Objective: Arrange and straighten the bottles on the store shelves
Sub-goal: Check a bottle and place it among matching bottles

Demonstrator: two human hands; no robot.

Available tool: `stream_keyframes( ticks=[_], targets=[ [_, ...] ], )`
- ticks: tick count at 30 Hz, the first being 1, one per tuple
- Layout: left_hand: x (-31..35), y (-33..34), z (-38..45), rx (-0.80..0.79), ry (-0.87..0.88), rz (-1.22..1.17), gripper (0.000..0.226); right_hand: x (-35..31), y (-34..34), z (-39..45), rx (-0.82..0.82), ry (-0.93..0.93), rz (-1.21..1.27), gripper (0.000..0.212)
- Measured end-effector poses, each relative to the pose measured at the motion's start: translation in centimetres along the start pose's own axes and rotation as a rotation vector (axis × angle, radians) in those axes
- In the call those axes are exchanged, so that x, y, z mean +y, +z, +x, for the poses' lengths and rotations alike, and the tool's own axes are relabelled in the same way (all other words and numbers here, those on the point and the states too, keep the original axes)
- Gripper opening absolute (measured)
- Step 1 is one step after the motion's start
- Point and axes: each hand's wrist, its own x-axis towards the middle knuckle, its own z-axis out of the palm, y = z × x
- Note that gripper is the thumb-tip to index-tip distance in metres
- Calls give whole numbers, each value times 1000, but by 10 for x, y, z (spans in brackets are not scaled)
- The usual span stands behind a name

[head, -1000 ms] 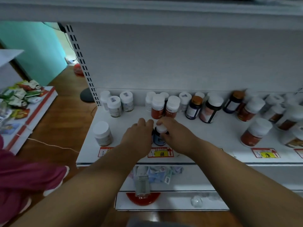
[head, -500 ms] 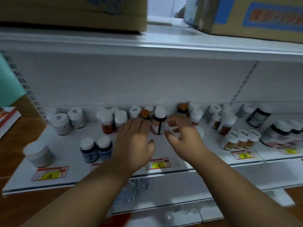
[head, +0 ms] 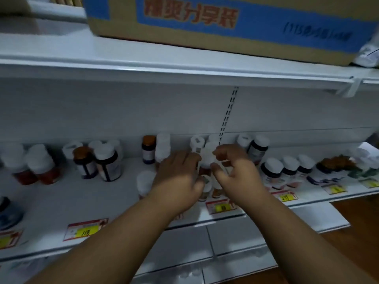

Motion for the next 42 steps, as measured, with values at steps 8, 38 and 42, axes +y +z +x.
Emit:
stream_keyframes(
  ticks=[8, 38, 42],
  targets=[
    [48, 51, 75, -72, 88, -91, 42, 93, -59, 30, 32, 63, -122, 12],
    [156, 196, 96, 187, 144, 45, 28, 267, -88, 123, -761, -129, 47, 31],
    [157, 200, 93, 240, 154, 59, 26, 261, -89, 119, -800, -145, 53, 33]
  ],
)
